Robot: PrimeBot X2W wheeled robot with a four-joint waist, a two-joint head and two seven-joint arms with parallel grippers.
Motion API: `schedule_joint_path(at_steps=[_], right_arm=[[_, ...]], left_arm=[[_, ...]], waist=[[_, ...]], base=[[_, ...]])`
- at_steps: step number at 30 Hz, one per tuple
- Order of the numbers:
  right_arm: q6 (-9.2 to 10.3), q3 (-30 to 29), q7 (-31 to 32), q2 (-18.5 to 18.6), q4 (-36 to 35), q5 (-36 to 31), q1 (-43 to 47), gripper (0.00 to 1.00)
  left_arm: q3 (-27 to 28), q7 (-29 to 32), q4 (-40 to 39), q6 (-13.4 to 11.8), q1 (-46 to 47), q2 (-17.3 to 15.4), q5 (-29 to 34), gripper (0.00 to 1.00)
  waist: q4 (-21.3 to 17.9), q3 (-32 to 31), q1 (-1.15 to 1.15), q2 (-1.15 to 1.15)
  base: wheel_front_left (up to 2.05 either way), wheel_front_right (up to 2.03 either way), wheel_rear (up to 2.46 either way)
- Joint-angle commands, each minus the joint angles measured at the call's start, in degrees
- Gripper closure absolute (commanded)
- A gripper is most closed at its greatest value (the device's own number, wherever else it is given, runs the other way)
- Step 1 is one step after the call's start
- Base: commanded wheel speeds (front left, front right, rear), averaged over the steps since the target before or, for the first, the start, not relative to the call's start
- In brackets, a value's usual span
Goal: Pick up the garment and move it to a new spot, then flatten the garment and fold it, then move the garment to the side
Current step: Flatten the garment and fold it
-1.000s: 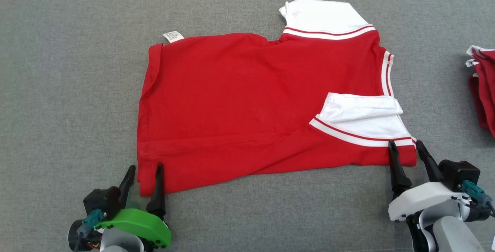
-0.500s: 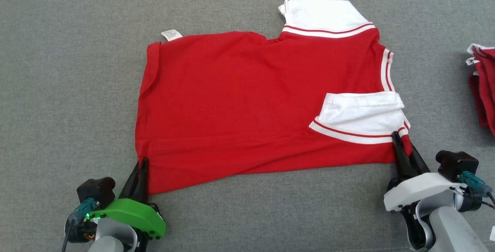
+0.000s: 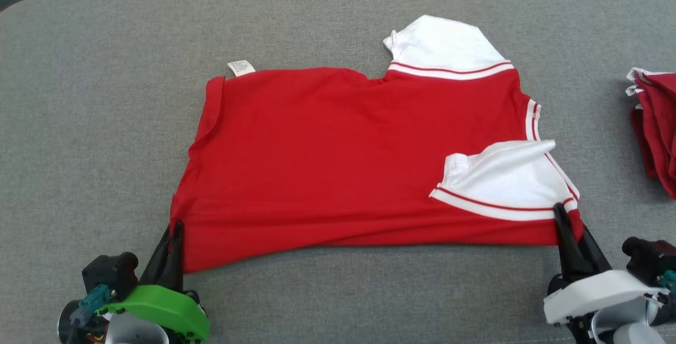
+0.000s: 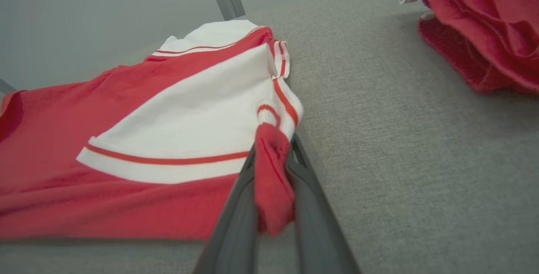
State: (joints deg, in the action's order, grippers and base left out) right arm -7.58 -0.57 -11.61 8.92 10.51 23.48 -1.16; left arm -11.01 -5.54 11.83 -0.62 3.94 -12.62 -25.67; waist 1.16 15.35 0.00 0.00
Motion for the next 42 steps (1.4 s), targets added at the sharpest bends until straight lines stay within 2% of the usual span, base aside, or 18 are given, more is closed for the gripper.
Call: schedule_joint_path(at_steps=[1, 5, 9, 10, 11, 12, 19, 24, 33, 42], right_arm=[[0.17, -1.05, 0.86, -0.21, -1.33, -0.37, 2.25, 1.0], [0.17, -2.49, 3.17, -1.86, -4.16, -1.09, 7.14, 1.0], [0.16, -2.51, 4.91, -3.19, -3.74, -1.87, 9.35, 1.0], [0.16, -2.76, 4.6, -3.44, -3.44, -1.79, 9.16, 0.71], [0.16, -2.85, 4.65, -3.5, -2.65, -2.0, 8.99, 0.16], [0.15, -3.01, 4.29, -3.49, -2.3, -2.66, 8.7, 0.0], [0.12, -5.0, -0.22, -3.71, -5.34, -6.69, 6.15, 0.0], [0.12, -5.36, -1.81, -3.52, -10.49, -9.64, 3.98, 0.0], [0.12, -3.95, -1.29, -3.11, -11.64, -11.8, 1.86, 0.0], [0.13, -2.98, -1.73, -2.83, -10.48, -10.83, 0.46, 0.0]], left_arm=[[0.82, 0.92, -1.5, -1.27, -1.79, -1.14, -0.24, 1.0], [1.14, 3.28, -5.86, -3.11, -6.07, -1.05, -1.18, 1.0], [0.77, 4.75, -7.01, -3.59, -8.71, 0.06, -2.62, 1.0], [0.52, 4.97, -6.73, -3.63, -9.08, 0.24, -2.78, 0.62], [0.24, 4.71, -6.5, -3.57, -9.28, 0.61, -2.8, 0.0], [0.07, 4.14, -6.37, -3.55, -9.4, 1.09, -3.0, 0.0], [-0.19, -4.28, -5.96, -3.87, -7.79, 2.88, -0.41, 0.0], [0.16, -8.13, -7.25, -3.24, -4.81, 2.04, 2.35, 0.0], [0.8, -9.19, -6.96, -2.22, -1.27, 0.03, 5.46, 0.0], [0.33, -9.32, -7.06, -1.74, 1.23, 0.06, 6.17, 0.0]], waist=[[-0.27, -0.47, 0.0, 0.0], [-0.59, -1.15, 0.0, 0.0], [-0.85, -1.47, 0.0, 0.0], [-0.95, -1.58, 0.0, 0.0], [-1.02, -1.82, 0.0, 0.0], [-1.04, -2.01, 0.0, 0.0], [-0.95, -4.15, 0.0, 0.0], [-0.54, -6.11, 0.0, 0.0], [-0.12, -8.09, 0.0, 0.0], [-0.11, -6.61, 0.0, 0.0]], base=[[0.0, 0.0, 0.0], [0.0, 0.0, 0.0], [0.0, 0.0, 0.0], [0.0, 0.0, 0.0], [0.0, 0.0, 0.0], [0.0, 0.0, 0.0], [0.0, 0.0, 0.0], [0.0, 0.0, 0.0], [0.0, 0.0, 0.0], [0.0, 0.0, 0.0]])
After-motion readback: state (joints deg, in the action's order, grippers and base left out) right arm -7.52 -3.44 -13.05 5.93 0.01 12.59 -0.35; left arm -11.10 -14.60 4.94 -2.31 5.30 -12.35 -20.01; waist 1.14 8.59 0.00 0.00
